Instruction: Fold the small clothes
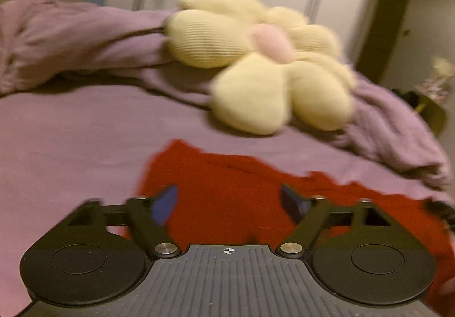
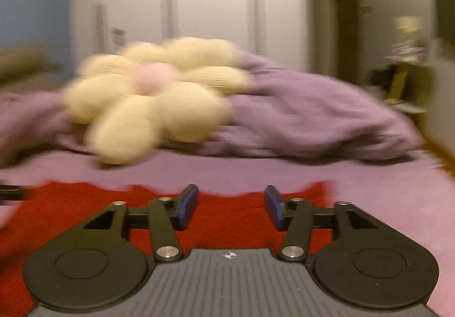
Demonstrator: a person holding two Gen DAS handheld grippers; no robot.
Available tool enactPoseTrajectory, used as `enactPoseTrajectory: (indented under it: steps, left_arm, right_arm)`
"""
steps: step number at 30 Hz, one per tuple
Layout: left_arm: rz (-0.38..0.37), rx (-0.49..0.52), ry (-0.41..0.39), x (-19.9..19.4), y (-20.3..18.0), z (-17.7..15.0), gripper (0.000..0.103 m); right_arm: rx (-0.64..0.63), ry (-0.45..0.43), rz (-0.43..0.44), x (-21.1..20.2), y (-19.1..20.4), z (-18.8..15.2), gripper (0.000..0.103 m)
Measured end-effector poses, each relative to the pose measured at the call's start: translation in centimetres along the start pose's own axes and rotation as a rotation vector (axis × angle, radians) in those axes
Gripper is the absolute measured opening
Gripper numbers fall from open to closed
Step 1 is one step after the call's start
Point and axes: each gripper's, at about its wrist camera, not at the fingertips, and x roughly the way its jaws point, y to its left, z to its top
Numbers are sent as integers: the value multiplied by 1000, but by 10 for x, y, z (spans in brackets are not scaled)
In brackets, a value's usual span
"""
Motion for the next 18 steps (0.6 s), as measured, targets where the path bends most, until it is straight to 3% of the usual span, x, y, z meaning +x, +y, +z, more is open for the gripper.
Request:
enactPoseTrajectory:
  steps: [3, 7, 9, 12, 16, 18]
  left_arm:
    - [-13, 3, -24, 9, -20, -2, 95]
    - [36, -19, 31, 48, -24, -10, 95]
    - [94, 8, 44, 62, -21, -18, 95]
    - [182, 91, -6, 66, -15, -25, 95]
    - [171, -61, -20, 66, 18, -20, 93]
    - [178, -32, -14, 65, 19, -19, 92]
  right_arm:
    - [-53, 38, 107, 15, 43, -11, 58]
    - [-127, 114, 61, 49, 65, -34, 57]
    - [-131, 109, 9, 56, 52, -40, 58]
    - [-85, 95, -86, 57, 14, -35, 58]
    - [7, 76, -178, 54, -46, -30, 58]
    - [36, 63, -230, 50, -63, -28, 58]
